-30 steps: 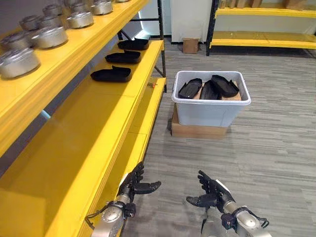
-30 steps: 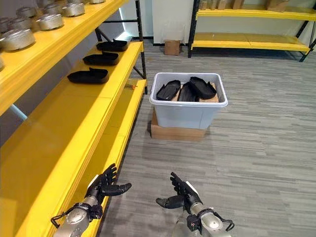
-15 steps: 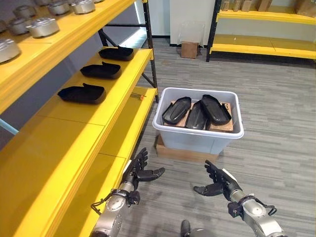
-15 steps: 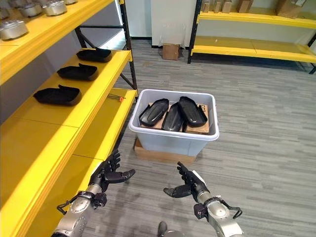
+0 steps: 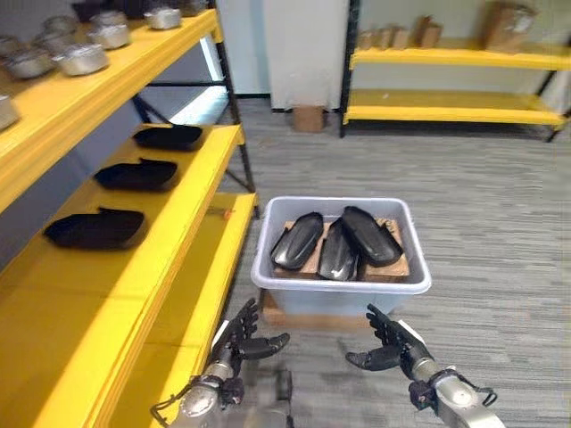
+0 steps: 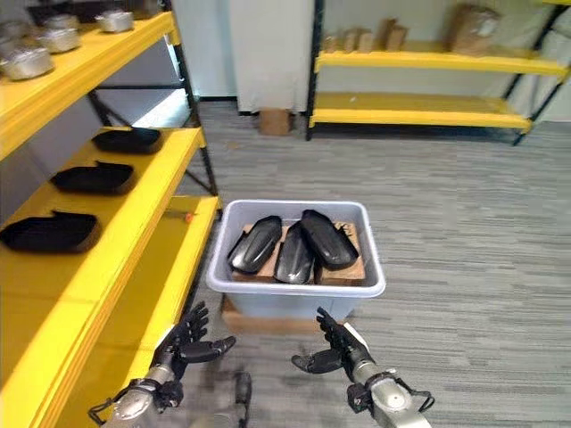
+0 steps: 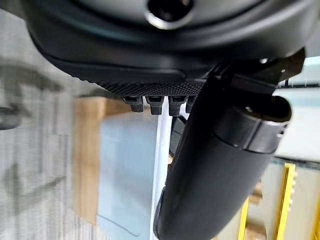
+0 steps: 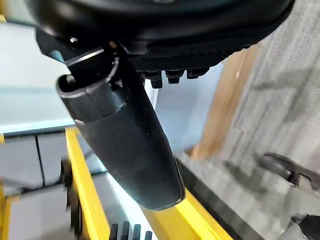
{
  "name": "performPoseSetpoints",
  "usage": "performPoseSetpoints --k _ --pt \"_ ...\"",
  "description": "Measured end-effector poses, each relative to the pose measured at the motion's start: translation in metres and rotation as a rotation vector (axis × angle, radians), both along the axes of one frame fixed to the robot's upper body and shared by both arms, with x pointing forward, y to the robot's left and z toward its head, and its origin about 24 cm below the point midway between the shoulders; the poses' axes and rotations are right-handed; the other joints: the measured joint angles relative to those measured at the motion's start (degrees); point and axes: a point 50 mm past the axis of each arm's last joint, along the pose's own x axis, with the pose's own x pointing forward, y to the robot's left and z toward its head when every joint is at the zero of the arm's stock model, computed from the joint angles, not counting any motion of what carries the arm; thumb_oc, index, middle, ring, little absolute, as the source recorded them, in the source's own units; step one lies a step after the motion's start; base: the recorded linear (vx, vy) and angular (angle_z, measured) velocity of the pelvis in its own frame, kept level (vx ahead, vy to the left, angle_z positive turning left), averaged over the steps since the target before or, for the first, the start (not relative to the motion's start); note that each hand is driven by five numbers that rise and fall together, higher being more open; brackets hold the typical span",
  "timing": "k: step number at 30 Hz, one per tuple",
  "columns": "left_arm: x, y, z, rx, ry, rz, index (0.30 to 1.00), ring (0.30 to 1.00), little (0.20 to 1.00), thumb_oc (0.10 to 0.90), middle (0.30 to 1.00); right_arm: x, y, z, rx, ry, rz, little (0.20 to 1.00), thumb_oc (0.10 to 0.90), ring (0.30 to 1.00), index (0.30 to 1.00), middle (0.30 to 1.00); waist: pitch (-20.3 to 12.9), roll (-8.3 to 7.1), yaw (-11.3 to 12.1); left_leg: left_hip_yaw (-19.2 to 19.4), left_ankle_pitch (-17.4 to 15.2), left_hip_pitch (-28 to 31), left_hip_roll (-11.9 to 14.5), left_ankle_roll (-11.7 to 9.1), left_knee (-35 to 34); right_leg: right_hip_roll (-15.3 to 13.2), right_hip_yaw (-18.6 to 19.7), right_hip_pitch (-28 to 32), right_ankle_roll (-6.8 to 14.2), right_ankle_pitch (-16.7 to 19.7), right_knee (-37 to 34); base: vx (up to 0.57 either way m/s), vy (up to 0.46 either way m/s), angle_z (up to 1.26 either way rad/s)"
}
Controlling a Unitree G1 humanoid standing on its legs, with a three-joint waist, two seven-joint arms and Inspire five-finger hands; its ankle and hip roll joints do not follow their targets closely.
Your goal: Move parts from the plastic box to the shelf.
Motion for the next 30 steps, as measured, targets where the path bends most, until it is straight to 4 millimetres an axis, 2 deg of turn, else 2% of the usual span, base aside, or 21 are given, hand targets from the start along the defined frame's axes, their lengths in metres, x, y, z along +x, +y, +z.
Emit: performPoseSetpoints --k 3,4,6,8,11,15,16,17,18,19,20,21,22,23,24,25,26,27,28,29,30 --pt "0.005 0.000 0.006 0.006 -0.029 -0.011 1.000 1.000 1.000 0.900 1.000 -0.006 0.001 -0.002 0.012 0.012 0.000 1.000 0.900 1.000 1.000 1.000 -1.0 -1.60 -0.1 1.7 3.0 0.4 -1.5 1.7 0.4 -2.1 -0.7 -0.8 2.3 -1.6 2.3 0.13 0.038 -0.14" --pt "0.012 -0.001 0.011 0.007 -0.051 -0.020 1.000 1.000 1.000 0.900 1.000 -0.005 0.003 0.000 0.020 0.002 0.003 1.000 0.900 1.000 1.000 1.000 -1.2 -2.46 -0.1 2.2 3.1 1.1 -3.7 3.1 -0.2 -4.5 -1.9 -0.8 3.2 -2.6 2.6 0.12 0.045 -0.08" --pt "0.021 -0.003 0.017 0.008 -0.082 -0.028 1.000 1.000 1.000 0.900 1.000 0.000 0.005 0.003 0.026 -0.014 0.008 1.000 0.900 1.000 1.000 1.000 -1.2 -2.21 -0.1 2.2 2.9 1.2 -5.2 5.0 -0.3 -6.1 -2.1 -0.9 4.4 -3.5 1.9 0.10 0.043 0.03" --pt "0.028 -0.001 0.022 0.016 -0.104 -0.033 1.000 1.000 1.000 0.900 1.000 0.005 0.008 0.005 0.033 -0.028 0.014 1.000 0.900 1.000 1.000 1.000 -1.1 -2.10 0.1 2.4 2.4 1.5 -5.9 5.6 -0.4 -6.7 -2.1 -1.6 4.4 -3.6 0.3 0.07 0.037 0.03" --pt "0.029 0.000 0.023 0.021 -0.108 -0.034 1.000 1.000 1.000 0.900 1.000 0.010 0.012 0.009 0.045 -0.049 0.018 1.000 0.900 1.000 1.000 1.000 -1.3 -1.36 1.4 3.3 1.7 2.3 -5.8 5.0 -0.8 -6.9 -2.0 -1.7 3.7 -3.6 0.2 0.06 0.026 -0.08" --pt "0.017 0.001 0.015 0.020 -0.067 -0.027 1.000 1.000 1.000 0.900 1.000 0.010 0.011 0.009 0.036 -0.047 0.021 1.000 0.900 1.000 1.000 1.000 -1.6 -0.45 1.4 3.7 1.8 2.0 -5.6 4.5 -1.0 -6.8 -2.1 -2.5 2.9 -3.4 0.7 0.12 0.068 0.02" --pt "0.016 0.002 0.014 0.023 -0.056 -0.027 1.000 1.000 1.000 0.900 1.000 0.010 0.011 0.009 0.033 -0.043 0.021 1.000 0.900 1.000 1.000 1.000 -1.6 -1.00 1.5 5.2 0.3 1.4 -5.7 2.9 -0.4 -7.5 -2.8 -2.9 2.4 -3.5 0.6 0.09 0.099 -0.05" --pt "0.016 0.002 0.013 0.023 -0.053 -0.028 1.000 1.000 1.000 0.900 1.000 0.011 0.011 0.009 0.034 -0.046 0.021 1.000 0.900 1.000 1.000 1.000 -1.4 -2.42 1.5 6.9 -1.5 -0.1 -6.0 3.5 3.2 -9.0 -3.0 -3.7 2.2 -3.7 1.3 0.05 0.078 -0.05" --pt "0.016 0.002 0.013 0.023 -0.053 -0.028 1.000 1.000 1.000 0.900 1.000 0.011 0.011 0.009 0.034 -0.046 0.021 1.000 0.900 1.000 1.000 1.000 -1.4 -2.42 1.5 6.9 -1.5 -0.1 -6.0 3.5 3.2 -9.0 -3.0 -3.7 2.2 -3.7 1.3 -0.07 0.123 -0.25" --pt "0.013 0.000 0.010 0.015 -0.039 -0.026 1.000 1.000 1.000 0.900 1.000 0.010 0.012 0.009 0.033 -0.045 0.025 1.000 0.900 1.000 1.000 1.000 -1.9 -0.45 0.8 6.1 -6.9 1.3 -4.5 5.3 8.3 -8.6 -3.7 -10.9 5.2 -5.3 17.5 -0.08 0.097 -0.18" --pt "0.016 0.000 0.013 0.021 -0.049 -0.030 1.000 1.000 1.000 0.900 1.000 0.009 0.015 0.008 0.046 -0.045 0.021 1.000 0.900 1.000 1.000 1.000 -1.7 -0.15 0.3 5.6 -5.4 2.7 -4.5 6.1 5.5 -8.6 -3.7 -15.3 6.3 -4.3 26.5 0.00 0.142 -0.12" --pt "0.021 0.001 0.016 0.027 -0.065 -0.037 1.000 1.000 1.000 0.900 1.000 0.013 0.016 0.010 0.045 -0.055 0.026 1.000 0.900 1.000 1.000 1.000 -1.0 0.33 -0.1 5.2 -4.3 3.2 -3.8 5.9 4.0 -8.9 -3.8 -20.9 8.6 -3.5 36.4 0.08 0.044 0.24" --pt "0.026 0.000 0.020 0.039 -0.079 -0.055 1.000 1.000 1.000 0.900 1.000 0.013 0.017 0.011 0.047 -0.059 0.034 1.000 0.900 1.000 1.000 1.000 -0.9 0.40 -0.4 4.8 -3.6 3.8 -3.9 5.6 2.2 -9.7 -4.4 -25.3 10.6 -3.1 43.0 0.13 0.039 0.22" --pt "0.029 0.000 0.022 0.044 -0.090 -0.066 1.000 1.000 1.000 0.900 1.000 0.013 0.019 0.011 0.040 -0.063 0.045 1.000 0.900 1.000 1.000 1.000 -0.8 0.50 -0.4 4.3 -3.5 4.8 -4.5 6.0 1.3 -11.0 -4.7 -28.2 10.0 -4.0 44.3 0.12 -0.047 0.34" --pt "0.030 -0.001 0.023 0.045 -0.091 -0.069 1.000 1.000 1.000 0.900 1.000 0.013 0.021 0.011 0.044 -0.063 0.046 1.000 0.900 1.000 1.000 1.000 -0.6 0.63 -0.5 3.6 -3.7 5.8 -4.8 5.9 0.9 -12.5 -5.7 -28.8 9.0 -4.4 42.4 0.16 -0.090 0.30" --pt "0.030 -0.002 0.023 0.041 -0.092 -0.073 1.000 1.000 1.000 0.900 1.000 0.012 0.021 0.012 0.045 -0.065 0.047 1.000 0.900 1.000 1.000 1.000 -0.2 1.57 -0.1 3.0 -4.8 7.2 -5.1 5.0 1.0 -15.4 -6.2 -28.5 8.4 -4.2 37.3 0.17 -0.221 0.37" --pt "0.030 -0.003 0.022 0.040 -0.090 -0.074 1.000 1.000 1.000 0.900 1.000 0.013 0.021 0.013 0.046 -0.069 0.048 1.000 0.900 1.000 1.000 1.000 -0.2 2.41 -0.1 2.5 -5.9 7.0 -5.2 5.5 1.9 -17.9 -6.1 -28.0 7.3 -3.3 32.2 0.11 -0.176 0.36" --pt "0.031 -0.002 0.022 0.043 -0.092 -0.074 1.000 1.000 1.000 0.900 1.000 0.013 0.022 0.013 0.051 -0.073 0.048 1.000 0.900 1.000 1.000 1.000 -0.1 3.32 -0.1 1.8 -6.7 6.9 -5.0 5.1 3.2 -20.6 -4.8 -27.5 7.4 -1.5 26.2 0.10 -0.235 0.24" --pt "0.031 -0.001 0.021 0.047 -0.089 -0.070 1.000 1.000 1.000 0.900 1.000 0.014 0.023 0.014 0.054 -0.077 0.059 1.000 0.900 1.000 1.000 1.000 -0.2 3.41 0.7 2.7 -7.1 6.5 -5.4 4.1 3.7 -23.5 -4.6 -27.3 9.4 2.2 20.3 0.07 -0.173 0.24" --pt "0.031 0.001 0.021 0.052 -0.085 -0.064 1.000 1.000 1.000 0.900 1.000 0.014 0.025 0.014 0.065 -0.079 0.051 1.000 0.900 1.000 1.000 1.000 -0.1 3.41 0.9 2.2 -7.9 5.6 -5.2 5.5 5.1 -26.3 -4.8 -25.9 9.4 5.4 12.8 0.15 -0.394 0.01" --pt "0.025 0.011 0.017 0.071 -0.062 -0.043 1.000 1.000 1.000 0.900 1.000 0.010 0.030 0.011 0.080 -0.064 0.059 1.000 0.900 1.000 1.000 1.000 -0.2 2.06 1.5 2.4 -8.3 6.1 -5.0 3.8 5.0 -29.7 -8.7 -23.7 10.7 12.8 2.5 0.13 -0.292 0.04"
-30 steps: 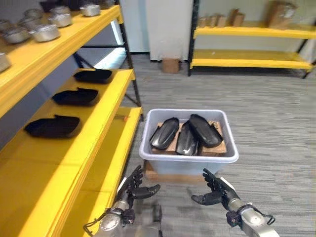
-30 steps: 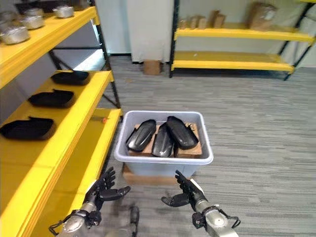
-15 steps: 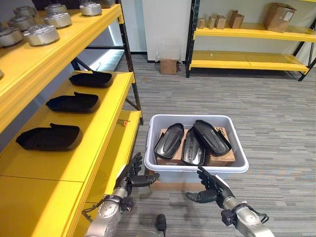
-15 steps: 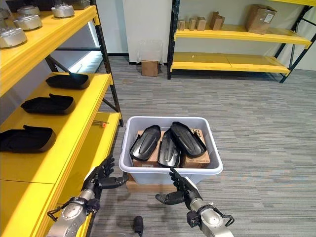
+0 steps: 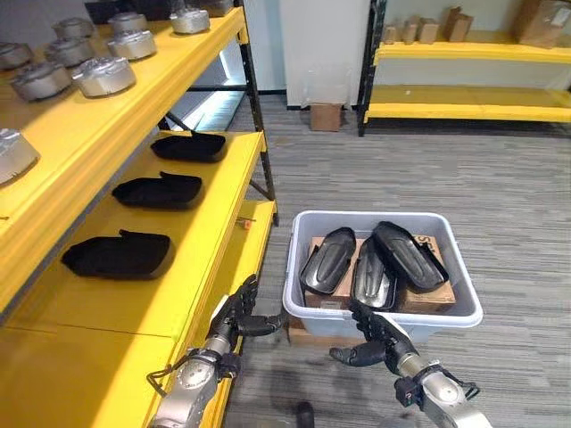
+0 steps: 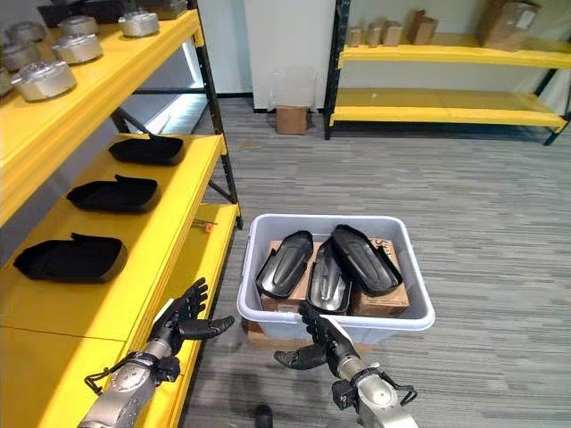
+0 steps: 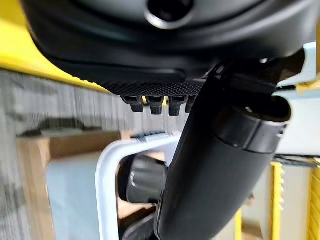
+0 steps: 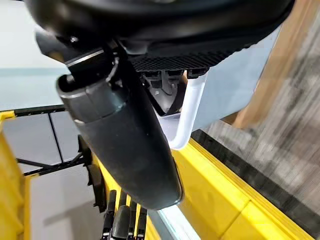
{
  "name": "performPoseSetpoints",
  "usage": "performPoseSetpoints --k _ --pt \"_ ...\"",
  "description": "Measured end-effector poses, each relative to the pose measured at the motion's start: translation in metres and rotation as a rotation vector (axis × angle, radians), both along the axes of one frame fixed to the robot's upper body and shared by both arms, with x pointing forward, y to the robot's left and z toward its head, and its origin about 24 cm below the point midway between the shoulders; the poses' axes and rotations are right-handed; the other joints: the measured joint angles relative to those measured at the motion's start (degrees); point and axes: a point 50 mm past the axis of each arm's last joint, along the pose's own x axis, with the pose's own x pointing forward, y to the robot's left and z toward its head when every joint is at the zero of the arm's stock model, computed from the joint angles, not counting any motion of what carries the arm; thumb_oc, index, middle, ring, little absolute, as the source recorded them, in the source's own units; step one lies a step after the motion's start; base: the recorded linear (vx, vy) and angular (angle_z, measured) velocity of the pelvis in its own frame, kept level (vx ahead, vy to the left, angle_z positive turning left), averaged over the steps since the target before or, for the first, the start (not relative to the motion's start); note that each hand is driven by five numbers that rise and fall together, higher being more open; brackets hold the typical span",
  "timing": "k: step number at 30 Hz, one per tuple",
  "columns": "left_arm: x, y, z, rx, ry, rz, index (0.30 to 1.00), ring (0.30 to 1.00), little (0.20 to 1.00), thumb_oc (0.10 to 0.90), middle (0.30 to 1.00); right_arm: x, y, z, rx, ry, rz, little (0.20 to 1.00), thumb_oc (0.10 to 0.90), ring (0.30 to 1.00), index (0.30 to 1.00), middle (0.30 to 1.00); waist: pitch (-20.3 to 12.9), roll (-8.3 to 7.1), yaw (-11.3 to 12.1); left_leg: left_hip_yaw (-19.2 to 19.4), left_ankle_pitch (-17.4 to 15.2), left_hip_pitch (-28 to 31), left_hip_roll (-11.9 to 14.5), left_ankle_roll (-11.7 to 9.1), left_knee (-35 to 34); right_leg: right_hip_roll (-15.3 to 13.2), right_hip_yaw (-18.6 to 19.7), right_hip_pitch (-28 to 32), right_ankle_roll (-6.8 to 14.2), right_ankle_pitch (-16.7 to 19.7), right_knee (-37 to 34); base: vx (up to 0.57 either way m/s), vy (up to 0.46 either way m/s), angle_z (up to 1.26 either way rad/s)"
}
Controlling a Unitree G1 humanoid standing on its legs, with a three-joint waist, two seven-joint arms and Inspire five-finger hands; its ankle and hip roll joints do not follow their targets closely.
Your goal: Move parts from the plastic box to the shelf.
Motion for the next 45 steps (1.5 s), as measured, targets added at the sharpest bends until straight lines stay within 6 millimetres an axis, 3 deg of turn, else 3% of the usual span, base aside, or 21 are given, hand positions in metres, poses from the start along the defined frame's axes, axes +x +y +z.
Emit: performPoseSetpoints --k 1,2,4,5,6,9,13,17,22,29,36,40,45 --pt "-0.005 0.005 -0.004 0.006 0.021 0.019 1.000 1.000 1.000 0.900 1.000 -0.002 0.002 -0.001 0.009 0.006 0.004 1.000 0.900 1.000 1.000 1.000 0.1 -1.00 -0.4 -0.4 0.1 0.5 0.4 -1.2 -0.1 0.4 -0.1 1.7 2.4 3.1 -2.9 0.11 -0.282 0.01" --pt "-0.008 0.009 -0.007 0.015 0.036 0.028 1.000 1.000 1.000 0.900 1.000 -0.006 0.002 -0.003 0.012 0.018 0.002 1.000 0.900 1.000 1.000 1.000 -0.1 -2.28 -0.5 -0.9 0.1 1.3 0.8 -1.9 -0.6 1.8 0.9 3.0 2.4 4.5 -3.5 0.05 -0.131 0.14" --pt "-0.013 0.017 -0.007 0.042 0.051 0.024 1.000 1.000 1.000 0.900 1.000 -0.013 0.004 -0.008 0.023 0.043 -0.009 1.000 0.900 1.000 1.000 1.000 -1.2 -6.95 -0.3 -1.7 0.8 2.2 0.8 -3.8 -1.8 4.8 1.2 5.7 0.8 6.5 -2.4 0.06 -0.207 0.15" --pt "-0.017 0.019 -0.009 0.046 0.062 0.033 1.000 1.000 1.000 0.900 1.000 -0.015 0.003 -0.009 0.021 0.050 -0.005 1.000 0.900 1.000 1.000 1.000 -2.0 -8.57 0.5 -1.3 1.0 2.6 1.2 -5.0 -2.7 6.0 -1.3 6.4 1.8 4.9 -3.4 0.04 -0.212 -0.10" --pt "-0.020 0.017 -0.013 0.035 0.076 0.041 1.000 1.000 1.000 0.900 1.000 -0.013 -0.001 -0.008 0.011 0.046 -0.011 1.000 0.900 1.000 1.000 1.000 -1.9 -8.00 0.5 -1.5 1.1 2.7 2.8 -6.1 -3.0 7.4 -1.2 7.0 2.2 4.9 -4.4 0.03 -0.182 -0.10" --pt "-0.031 -0.001 -0.021 -0.035 0.101 0.024 1.000 1.000 1.000 0.900 1.000 -0.010 -0.023 -0.003 -0.039 0.027 -0.061 1.000 0.900 1.000 1.000 1.000 -2.3 -4.44 -1.2 -3.1 2.5 3.2 8.9 -9.1 -4.6 13.9 -2.7 8.0 -0.8 3.4 -5.1 0.00 -0.201 0.12" --pt "-0.029 -0.012 -0.021 -0.072 0.092 0.003 1.000 1.000 1.000 0.900 1.000 -0.008 -0.041 0.002 -0.096 0.015 -0.079 1.000 0.900 1.000 1.000 1.000 -2.6 -2.08 -2.3 -3.2 3.8 4.2 13.5 -11.1 -6.6 18.5 -3.3 8.2 -3.1 2.7 -5.2 0.00 -0.109 -0.04" --pt "-0.029 -0.016 -0.022 -0.084 0.092 0.005 1.000 1.000 1.000 0.900 1.000 -0.008 -0.041 0.002 -0.100 0.016 -0.074 1.000 0.900 1.000 1.000 1.000 -3.0 -0.96 -2.1 -3.4 4.7 5.1 15.3 -12.1 -8.2 20.3 -3.4 8.2 -4.0 2.2 -5.5 0.01 -0.072 -0.01" --pt "-0.034 -0.015 -0.024 -0.084 0.105 0.010 1.000 1.000 1.000 0.900 1.000 -0.008 -0.041 0.002 -0.100 0.017 -0.074 1.000 0.900 1.000 1.000 1.000 -3.6 0.51 -2.1 -3.4 4.6 5.2 15.3 -11.8 -8.5 20.3 -3.2 8.2 -4.2 2.1 -5.6 0.00 -0.017 0.00" --pt "-0.036 -0.010 -0.024 -0.082 0.107 0.034 1.000 1.000 1.000 0.900 1.000 -0.007 -0.041 0.003 -0.119 0.006 -0.072 1.000 0.900 1.000 1.000 1.000 -3.8 0.73 -2.7 -1.5 4.5 6.1 15.3 -11.6 -8.5 20.2 -1.3 7.8 -4.3 2.4 -5.6 -0.01 -0.005 -0.13" --pt "-0.035 -0.011 -0.024 -0.091 0.105 0.014 1.000 1.000 1.000 0.900 1.000 0.027 -0.057 0.068 -0.332 -0.324 -0.001 1.000 0.900 1.000 1.000 1.000 -3.8 0.22 -3.6 0.4 4.4 5.7 15.3 -11.6 -8.6 20.3 0.8 5.9 -4.3 3.2 -5.6 -0.01 0.004 -0.16" --pt "-0.034 -0.010 -0.019 -0.089 0.085 -0.012 1.000 1.000 1.000 0.900 1.000 0.051 -0.073 0.099 -0.618 -0.475 0.070 1.000 0.900 1.000 1.000 1.000 -3.5 -0.70 -3.1 0.3 5.6 1.5 15.3 -12.0 -8.3 20.3 0.8 2.0 -4.4 4.6 -5.4 -0.11 -0.010 0.01" --pt "-0.015 -0.012 0.004 -0.075 -0.017 -0.079 1.000 1.000 1.000 0.900 1.000 0.089 -0.085 0.152 -0.812 -0.655 0.084 1.000 0.900 1.000 1.000 1.000 2.6 -1.64 -1.9 0.2 8.0 -3.5 15.2 -11.9 -8.3 20.3 0.8 -3.3 -4.9 7.1 -5.2 -0.16 0.000 -0.03"
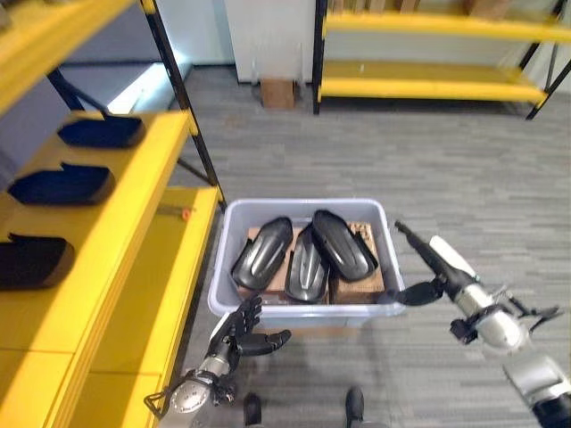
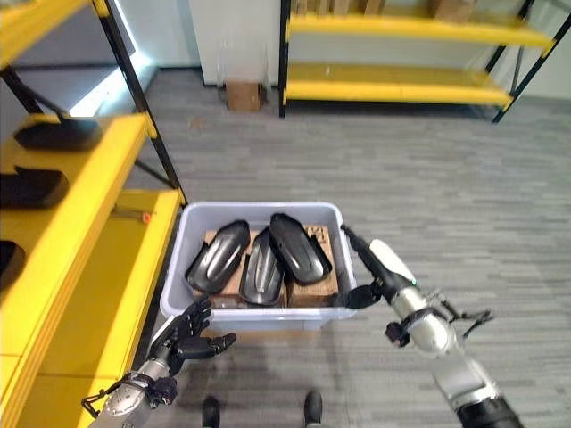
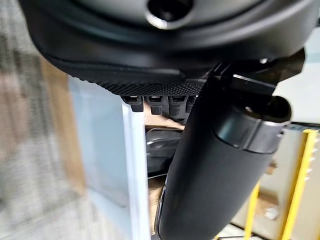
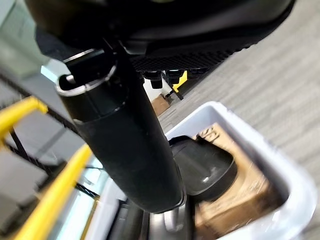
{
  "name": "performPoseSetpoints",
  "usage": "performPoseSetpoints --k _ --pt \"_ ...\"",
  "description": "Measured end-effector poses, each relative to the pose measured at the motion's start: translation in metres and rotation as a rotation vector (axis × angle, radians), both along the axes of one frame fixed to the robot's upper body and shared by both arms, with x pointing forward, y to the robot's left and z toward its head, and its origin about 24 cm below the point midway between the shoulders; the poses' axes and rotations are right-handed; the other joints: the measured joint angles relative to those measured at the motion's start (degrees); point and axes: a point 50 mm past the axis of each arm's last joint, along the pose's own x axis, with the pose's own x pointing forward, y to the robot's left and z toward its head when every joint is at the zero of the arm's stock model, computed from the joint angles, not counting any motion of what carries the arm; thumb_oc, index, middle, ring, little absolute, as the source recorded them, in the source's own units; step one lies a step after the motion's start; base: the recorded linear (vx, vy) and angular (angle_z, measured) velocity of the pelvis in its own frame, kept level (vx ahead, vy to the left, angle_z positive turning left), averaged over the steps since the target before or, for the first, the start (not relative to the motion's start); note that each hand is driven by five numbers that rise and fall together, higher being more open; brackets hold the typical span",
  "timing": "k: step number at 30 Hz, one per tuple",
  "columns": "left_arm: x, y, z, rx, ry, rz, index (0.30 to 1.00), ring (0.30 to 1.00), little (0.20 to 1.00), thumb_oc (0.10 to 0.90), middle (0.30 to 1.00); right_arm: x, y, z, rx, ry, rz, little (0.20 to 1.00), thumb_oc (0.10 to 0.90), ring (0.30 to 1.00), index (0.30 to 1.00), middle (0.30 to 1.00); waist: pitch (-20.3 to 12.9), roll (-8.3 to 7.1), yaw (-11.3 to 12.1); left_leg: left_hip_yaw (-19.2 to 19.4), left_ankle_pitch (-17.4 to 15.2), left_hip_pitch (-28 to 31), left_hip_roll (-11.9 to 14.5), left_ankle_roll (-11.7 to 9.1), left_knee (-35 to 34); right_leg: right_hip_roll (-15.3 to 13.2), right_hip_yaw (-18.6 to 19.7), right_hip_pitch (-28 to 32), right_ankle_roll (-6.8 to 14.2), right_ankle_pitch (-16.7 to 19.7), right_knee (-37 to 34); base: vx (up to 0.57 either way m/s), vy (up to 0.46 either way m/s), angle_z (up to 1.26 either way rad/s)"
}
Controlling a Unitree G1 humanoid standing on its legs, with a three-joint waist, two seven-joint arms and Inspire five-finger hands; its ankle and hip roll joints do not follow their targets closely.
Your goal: Move parts from the plastic box to the shelf.
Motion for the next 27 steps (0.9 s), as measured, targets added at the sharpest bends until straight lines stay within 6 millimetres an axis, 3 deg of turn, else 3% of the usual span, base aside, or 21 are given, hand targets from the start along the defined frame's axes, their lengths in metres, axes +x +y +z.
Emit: performPoseSetpoints --k 7,9,12,27 --pt "0.019 -0.004 0.015 -0.022 -0.072 -0.016 1.000 1.000 1.000 0.900 1.000 0.034 0.017 0.056 -0.156 -0.203 0.053 1.000 0.900 1.000 1.000 1.000 9.5 2.20 0.6 1.1 1.1 -6.8 -0.4 0.5 0.9 -0.8 0.6 -6.9 0.2 1.7 0.1 -0.11 -0.003 -0.04" --pt "0.041 -0.007 0.034 -0.015 -0.150 -0.034 1.000 1.000 1.000 0.900 1.000 0.042 0.014 0.090 -0.246 -0.301 0.049 1.000 0.900 1.000 1.000 1.000 15.1 2.84 1.0 0.8 1.4 -9.2 -0.8 0.9 2.3 -1.1 0.5 -8.9 0.1 2.5 0.8 -0.09 0.006 0.02" --pt "0.060 -0.012 0.052 -0.007 -0.227 -0.032 1.000 1.000 1.000 0.900 1.000 0.048 0.011 0.100 -0.281 -0.337 0.013 1.000 0.900 1.000 1.000 1.000 17.9 2.86 1.5 0.6 1.3 -10.6 -1.1 0.8 3.3 -1.3 0.3 -10.0 -0.1 2.3 1.7 -0.07 -0.007 0.06" --pt "0.065 -0.003 0.059 0.010 -0.262 0.036 1.000 1.000 1.000 0.900 1.000 0.051 0.014 0.111 -0.409 -0.427 -0.039 1.000 0.900 1.000 1.000 1.000 18.8 1.63 1.7 0.0 1.1 -12.3 -1.9 1.2 3.1 -2.0 -0.1 -10.8 0.2 2.2 0.8 -0.01 -0.005 0.02"
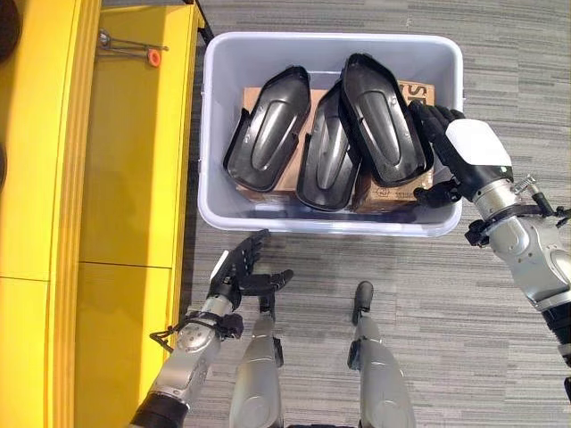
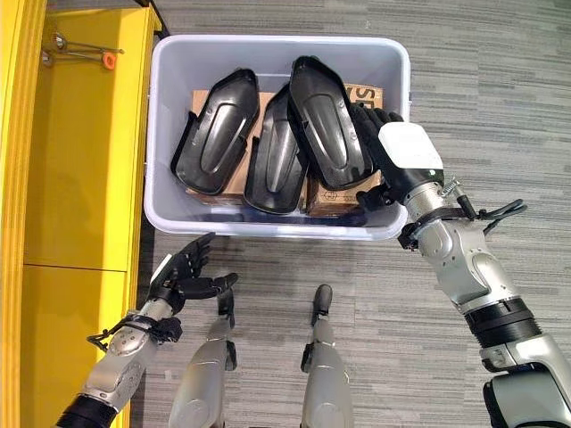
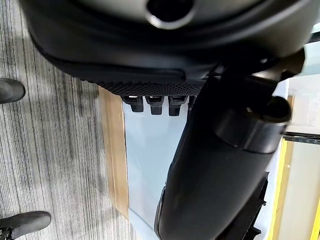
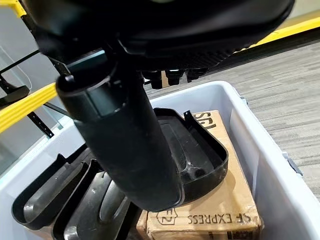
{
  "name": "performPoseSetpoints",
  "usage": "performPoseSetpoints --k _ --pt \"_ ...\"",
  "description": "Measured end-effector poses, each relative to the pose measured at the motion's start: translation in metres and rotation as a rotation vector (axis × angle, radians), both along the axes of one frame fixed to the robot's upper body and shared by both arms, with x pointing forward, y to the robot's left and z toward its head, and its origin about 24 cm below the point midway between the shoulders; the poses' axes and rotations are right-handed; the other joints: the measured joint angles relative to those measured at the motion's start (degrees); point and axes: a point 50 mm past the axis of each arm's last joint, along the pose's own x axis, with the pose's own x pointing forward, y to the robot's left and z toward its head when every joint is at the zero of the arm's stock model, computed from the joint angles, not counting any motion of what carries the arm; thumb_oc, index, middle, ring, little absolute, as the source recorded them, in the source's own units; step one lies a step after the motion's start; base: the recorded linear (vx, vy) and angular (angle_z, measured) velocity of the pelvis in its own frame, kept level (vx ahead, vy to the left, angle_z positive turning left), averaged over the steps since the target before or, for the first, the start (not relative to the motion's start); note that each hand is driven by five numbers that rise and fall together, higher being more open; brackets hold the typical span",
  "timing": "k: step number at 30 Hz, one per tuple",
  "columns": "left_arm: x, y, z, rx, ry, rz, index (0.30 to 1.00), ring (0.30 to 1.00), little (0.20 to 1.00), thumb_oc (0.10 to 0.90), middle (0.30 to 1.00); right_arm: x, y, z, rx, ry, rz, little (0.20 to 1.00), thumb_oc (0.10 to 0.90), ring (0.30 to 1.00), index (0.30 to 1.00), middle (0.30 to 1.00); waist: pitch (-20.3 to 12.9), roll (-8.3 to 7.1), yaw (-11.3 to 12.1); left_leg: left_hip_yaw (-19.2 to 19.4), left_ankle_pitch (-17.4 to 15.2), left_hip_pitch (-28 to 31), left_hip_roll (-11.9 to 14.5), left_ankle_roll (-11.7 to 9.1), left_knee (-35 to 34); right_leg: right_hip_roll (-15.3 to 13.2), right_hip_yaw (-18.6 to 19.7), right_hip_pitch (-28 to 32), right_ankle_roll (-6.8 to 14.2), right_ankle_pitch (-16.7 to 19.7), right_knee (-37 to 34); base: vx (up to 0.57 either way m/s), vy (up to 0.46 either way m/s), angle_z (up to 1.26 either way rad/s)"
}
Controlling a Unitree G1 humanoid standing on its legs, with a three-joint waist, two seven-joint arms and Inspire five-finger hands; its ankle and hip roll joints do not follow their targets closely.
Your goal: Move parts from the plastic box to the shelf.
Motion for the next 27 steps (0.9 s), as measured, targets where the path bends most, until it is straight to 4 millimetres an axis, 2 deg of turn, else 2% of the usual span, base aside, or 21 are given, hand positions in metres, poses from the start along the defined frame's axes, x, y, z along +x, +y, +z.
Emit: performPoseSetpoints --k 5,7,27 --pt "0.004 0.004 0.005 0.003 -0.021 0.039 1.000 1.000 1.000 0.900 1.000 0.003 0.003 0.020 -0.013 -0.073 -0.005 1.000 0.900 1.000 1.000 1.000 0.2 -0.33 0.0 0.0 0.0 -1.0 -0.1 0.0 0.1 0.1 -0.1 -1.0 0.1 0.0 0.1 0.00 0.000 0.00" --pt "0.005 0.006 0.007 0.015 -0.026 0.044 1.000 1.000 1.000 0.900 1.000 0.005 0.010 0.028 -0.072 -0.095 0.006 1.000 0.900 1.000 1.000 1.000 0.3 -0.60 0.1 -0.1 0.0 -1.5 0.0 0.0 0.1 0.2 -0.2 -1.4 0.1 0.0 0.0 0.00 0.000 0.00" --pt "0.006 0.012 0.011 0.018 -0.056 0.091 1.000 1.000 1.000 0.900 1.000 0.007 0.017 0.028 -0.176 -0.084 0.020 1.000 0.900 1.000 1.000 1.000 0.5 -0.83 0.1 -0.3 0.0 -5.2 -0.1 0.0 0.8 0.2 -0.2 -4.9 0.0 0.0 0.7 0.00 0.000 0.00"
